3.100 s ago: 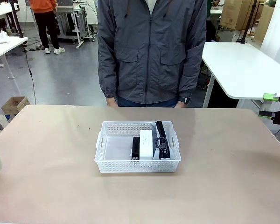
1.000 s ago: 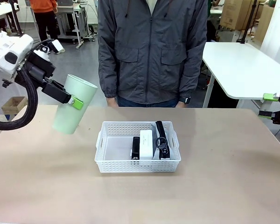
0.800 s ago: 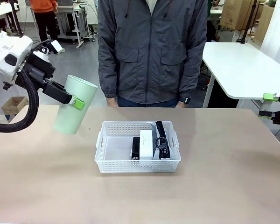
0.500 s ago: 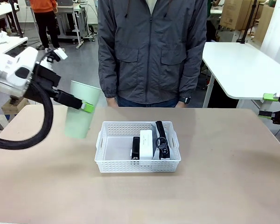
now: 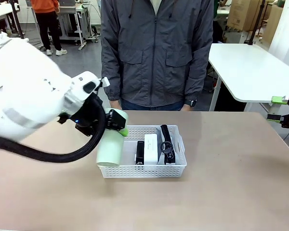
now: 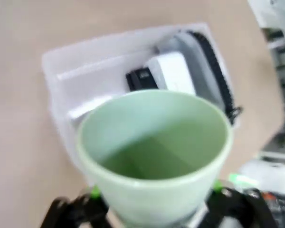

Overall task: Efficiently arrange items inside the basket to fit them all.
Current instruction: Pick up the Reusable plastic cup and place it inside the Organizing basket.

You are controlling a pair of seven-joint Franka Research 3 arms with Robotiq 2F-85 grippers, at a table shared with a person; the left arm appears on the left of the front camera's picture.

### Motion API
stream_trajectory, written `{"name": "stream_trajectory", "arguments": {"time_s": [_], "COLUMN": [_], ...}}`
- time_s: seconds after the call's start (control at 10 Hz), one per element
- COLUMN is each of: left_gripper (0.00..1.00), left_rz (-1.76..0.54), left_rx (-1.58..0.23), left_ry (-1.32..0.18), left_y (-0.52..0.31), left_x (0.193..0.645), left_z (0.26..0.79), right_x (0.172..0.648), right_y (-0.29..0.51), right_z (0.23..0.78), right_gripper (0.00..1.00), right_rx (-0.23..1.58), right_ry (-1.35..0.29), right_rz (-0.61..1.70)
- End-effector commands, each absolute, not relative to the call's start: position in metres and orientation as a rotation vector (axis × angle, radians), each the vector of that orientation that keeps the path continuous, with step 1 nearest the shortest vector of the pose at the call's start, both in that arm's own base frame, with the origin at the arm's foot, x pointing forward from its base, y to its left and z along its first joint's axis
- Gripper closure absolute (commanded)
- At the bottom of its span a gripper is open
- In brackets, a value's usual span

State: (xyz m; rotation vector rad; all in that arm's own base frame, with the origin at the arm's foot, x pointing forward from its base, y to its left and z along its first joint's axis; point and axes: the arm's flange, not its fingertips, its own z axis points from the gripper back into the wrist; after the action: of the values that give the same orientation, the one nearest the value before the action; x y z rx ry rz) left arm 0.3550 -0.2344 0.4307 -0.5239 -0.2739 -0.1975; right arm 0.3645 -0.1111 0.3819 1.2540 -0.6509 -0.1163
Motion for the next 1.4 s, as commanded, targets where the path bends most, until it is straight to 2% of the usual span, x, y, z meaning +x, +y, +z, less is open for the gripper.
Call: {"name": "stream_trajectory", "arguments": {"time_s": [0.0, 0.2, 0.4, 0.5, 0.6, 0.8, 0.9, 1.1, 1.3], "left_gripper": [0.32, 0.32, 0.32, 0.32, 0.32, 0.32, 0.12, 0.12, 0.12], "left_rz": [-0.035, 0.016, 0.028, -0.048, 0.027, 0.027, -0.001, -0.066, -0.046], "left_rx": [-0.601, -0.57, -0.437, -0.4, -0.502, -0.502, -0.464, -0.311, -0.22], "left_ry": [-0.076, -0.056, -0.001, -0.062, -0.023, -0.023, -0.019, -0.107, -0.076], "left_y": [-0.266, -0.278, -0.286, -0.282, -0.283, -0.283, -0.283, -0.292, -0.298], "left_x": [0.368, 0.381, 0.391, 0.393, 0.384, 0.384, 0.389, 0.393, 0.402], "left_z": [0.491, 0.49, 0.477, 0.477, 0.481, 0.481, 0.472, 0.461, 0.45], "right_x": [0.364, 0.364, 0.364, 0.364, 0.364, 0.364, 0.364, 0.364, 0.364], "right_y": [-0.111, -0.111, -0.111, -0.111, -0.111, -0.111, -0.111, -0.111, -0.111], "right_z": [0.385, 0.385, 0.385, 0.385, 0.385, 0.385, 0.385, 0.385, 0.385], "right_gripper": [0.0, 0.0, 0.0, 0.0, 0.0, 0.0, 0.0, 0.0, 0.0], "right_rx": [1.265, 1.265, 1.265, 1.265, 1.265, 1.265, 1.265, 1.265, 1.265], "right_ry": [-0.648, -0.648, -0.648, -0.648, -0.648, -0.648, -0.648, -0.648, -0.648], "right_rz": [-0.12, -0.12, -0.12, -0.12, -0.12, -0.12, -0.12, -0.12, -0.12]}}
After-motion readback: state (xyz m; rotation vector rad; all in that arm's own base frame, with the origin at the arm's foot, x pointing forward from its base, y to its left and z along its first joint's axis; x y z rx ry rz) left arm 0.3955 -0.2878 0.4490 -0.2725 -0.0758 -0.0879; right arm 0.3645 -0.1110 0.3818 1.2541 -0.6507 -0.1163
